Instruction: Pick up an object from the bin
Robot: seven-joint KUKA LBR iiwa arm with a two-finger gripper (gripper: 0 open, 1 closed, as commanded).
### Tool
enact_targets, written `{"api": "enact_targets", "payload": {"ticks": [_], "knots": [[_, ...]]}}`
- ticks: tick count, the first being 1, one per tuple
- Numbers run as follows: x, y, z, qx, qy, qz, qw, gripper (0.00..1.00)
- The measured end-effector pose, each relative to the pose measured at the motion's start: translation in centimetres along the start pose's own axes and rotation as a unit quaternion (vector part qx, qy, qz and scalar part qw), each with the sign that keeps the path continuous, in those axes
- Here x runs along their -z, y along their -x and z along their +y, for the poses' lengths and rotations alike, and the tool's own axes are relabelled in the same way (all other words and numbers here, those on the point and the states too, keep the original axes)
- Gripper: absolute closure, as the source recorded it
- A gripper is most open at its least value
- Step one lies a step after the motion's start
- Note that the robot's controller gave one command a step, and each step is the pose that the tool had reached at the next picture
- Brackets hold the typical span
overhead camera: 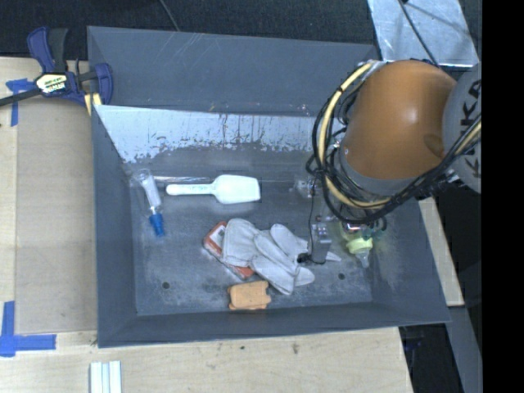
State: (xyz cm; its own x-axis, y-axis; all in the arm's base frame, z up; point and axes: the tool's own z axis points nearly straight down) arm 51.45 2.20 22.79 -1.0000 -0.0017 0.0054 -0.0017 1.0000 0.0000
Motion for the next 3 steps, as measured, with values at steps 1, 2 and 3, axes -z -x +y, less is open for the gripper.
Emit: {"api": "enact_targets", "payload": {"ticks": [1,2,3], "knots": [[0.5,0.2,0.0,0.0,0.0,-0.0044,1.0,0.0],[-3.5,0.2,0.2,0.038,0.0,-0.0068,0.9993,0.0],[-6.5,-0.4,1.6,0.143,-0.001,-0.0031,0.9898,0.0]]}}
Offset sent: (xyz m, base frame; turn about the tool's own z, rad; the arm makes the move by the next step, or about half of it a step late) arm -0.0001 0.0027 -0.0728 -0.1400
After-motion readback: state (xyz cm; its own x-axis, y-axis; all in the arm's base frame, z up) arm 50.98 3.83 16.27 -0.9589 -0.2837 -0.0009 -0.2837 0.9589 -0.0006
